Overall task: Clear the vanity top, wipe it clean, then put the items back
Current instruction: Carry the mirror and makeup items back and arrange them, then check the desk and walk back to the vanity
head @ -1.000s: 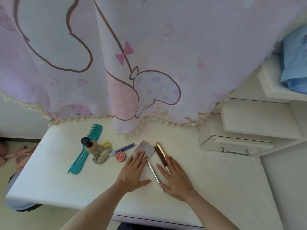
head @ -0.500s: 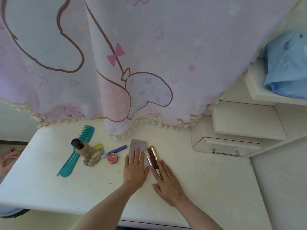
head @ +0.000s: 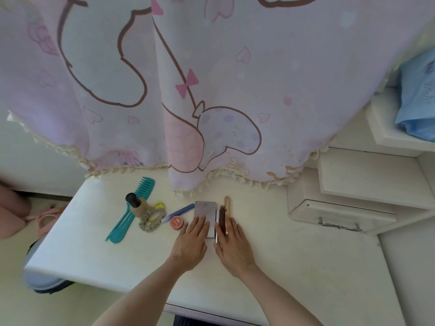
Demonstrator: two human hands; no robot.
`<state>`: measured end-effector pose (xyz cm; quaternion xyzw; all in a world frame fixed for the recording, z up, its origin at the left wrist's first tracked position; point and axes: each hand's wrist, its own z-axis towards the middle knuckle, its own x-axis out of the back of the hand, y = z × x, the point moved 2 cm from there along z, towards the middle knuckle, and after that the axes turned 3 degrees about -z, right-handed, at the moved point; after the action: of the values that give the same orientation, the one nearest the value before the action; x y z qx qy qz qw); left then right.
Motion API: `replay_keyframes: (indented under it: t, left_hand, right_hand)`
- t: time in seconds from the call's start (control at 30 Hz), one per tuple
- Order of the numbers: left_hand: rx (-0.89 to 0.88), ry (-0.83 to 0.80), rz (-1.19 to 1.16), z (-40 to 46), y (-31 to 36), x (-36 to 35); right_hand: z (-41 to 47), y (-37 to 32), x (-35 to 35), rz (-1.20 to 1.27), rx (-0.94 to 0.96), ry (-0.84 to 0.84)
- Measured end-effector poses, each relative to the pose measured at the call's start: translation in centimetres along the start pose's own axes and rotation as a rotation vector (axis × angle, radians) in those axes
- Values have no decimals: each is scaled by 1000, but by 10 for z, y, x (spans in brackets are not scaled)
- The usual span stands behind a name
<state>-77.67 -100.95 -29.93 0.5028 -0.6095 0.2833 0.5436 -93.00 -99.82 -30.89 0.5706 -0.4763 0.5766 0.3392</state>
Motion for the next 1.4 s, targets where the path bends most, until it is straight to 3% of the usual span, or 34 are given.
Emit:
replay_keyframes:
  t: [0.37, 0.6, 0.8, 0.93, 1.2, 1.4]
  left_hand:
    - [-35, -21, 117, 3, 2, 39]
    - [-238, 27, 212, 24, 13, 66]
    - [-585, 96, 362, 42, 50, 108]
    - [-807, 254, 395, 29, 101, 154]
    - [-1197, 466, 351, -85, 238, 209]
    - [-1534, 567, 254, -235, 336, 219]
  right_hand:
    - [-8, 11, 20, -29, -42, -48]
    - [-14, 18, 53, -112, -270, -38]
    - [-54, 23, 97, -181, -629, 101]
    - [-113, 17, 133, -249, -889, 202]
    - [-298, -42, 212, -402, -1431, 356]
    - [-461, -131, 252, -606, -1741, 440]
